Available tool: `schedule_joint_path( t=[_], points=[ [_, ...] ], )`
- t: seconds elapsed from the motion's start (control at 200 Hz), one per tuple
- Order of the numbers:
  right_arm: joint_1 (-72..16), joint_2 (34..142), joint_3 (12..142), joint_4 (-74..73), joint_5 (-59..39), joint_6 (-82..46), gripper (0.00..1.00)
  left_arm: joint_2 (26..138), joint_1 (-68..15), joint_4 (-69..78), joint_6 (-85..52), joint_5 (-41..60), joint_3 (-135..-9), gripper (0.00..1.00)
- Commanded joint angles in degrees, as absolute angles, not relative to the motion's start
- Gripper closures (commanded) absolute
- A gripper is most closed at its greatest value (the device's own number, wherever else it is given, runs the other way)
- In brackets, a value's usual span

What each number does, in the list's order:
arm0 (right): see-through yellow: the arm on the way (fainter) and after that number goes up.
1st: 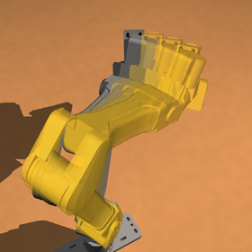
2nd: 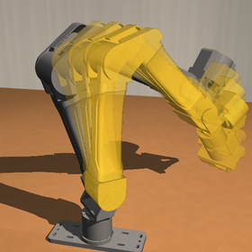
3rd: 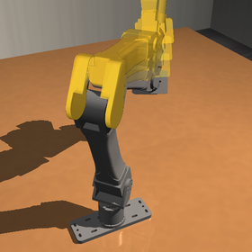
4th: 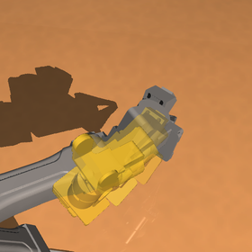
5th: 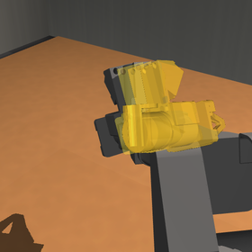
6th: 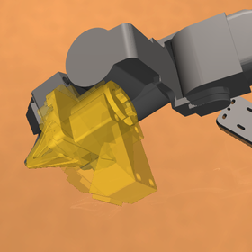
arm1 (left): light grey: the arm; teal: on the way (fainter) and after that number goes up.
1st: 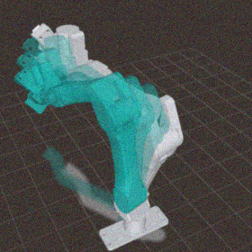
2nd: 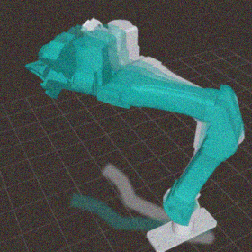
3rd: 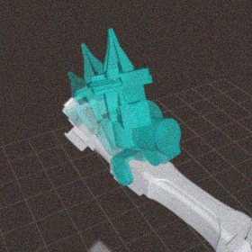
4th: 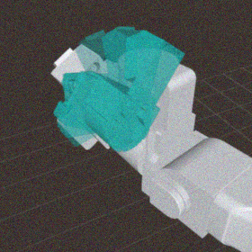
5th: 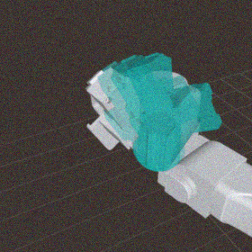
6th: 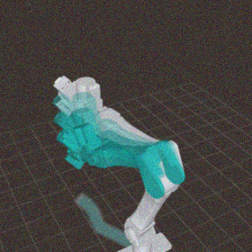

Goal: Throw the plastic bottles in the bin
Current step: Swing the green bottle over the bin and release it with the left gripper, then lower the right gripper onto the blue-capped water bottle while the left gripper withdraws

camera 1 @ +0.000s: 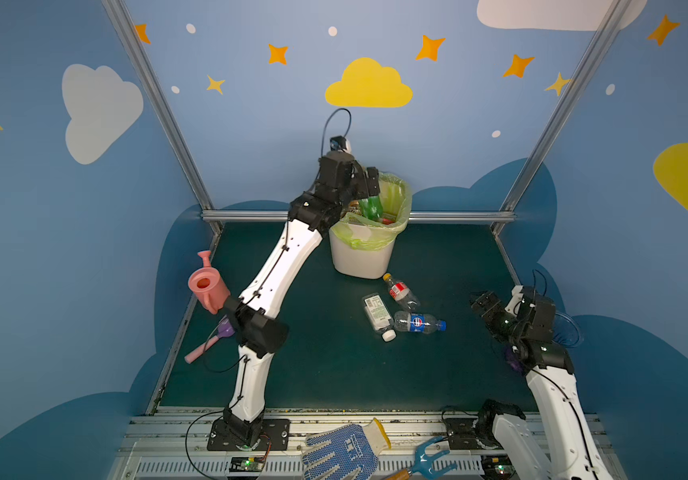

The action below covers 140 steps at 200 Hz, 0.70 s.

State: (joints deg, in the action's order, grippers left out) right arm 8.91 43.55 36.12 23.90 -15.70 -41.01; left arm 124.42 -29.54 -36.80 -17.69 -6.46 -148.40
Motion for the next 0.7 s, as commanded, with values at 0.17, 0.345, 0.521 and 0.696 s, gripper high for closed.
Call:
schedule_joint_path(
  t=[0.17, 0.345, 0.521, 0.696],
  points=[
    [8.14, 42.90, 36.18, 28.92, -17.58, -45.88, 0.02, 108.11, -30.73, -32.17, -12.62, -4.74, -145.81, 0.00],
    [1.95, 43.27, 32.59, 27.74, -16.69, -54.24, 0.02, 95.16, -31.03, -20.86, -12.85, -6.03, -121.50, 0.00],
    [-7.74, 45.55, 28.38, 23.05, -12.57, -63.23, 0.02, 81.67, -30.82, -10.06, -13.54, -11.69, -94.13, 0.00],
    [-15.28, 48.84, 26.26, 17.97, -8.61, -71.42, 0.02, 71.15, -28.92, -10.56, -18.40, -14.35, -73.87, 0.00]
  ],
)
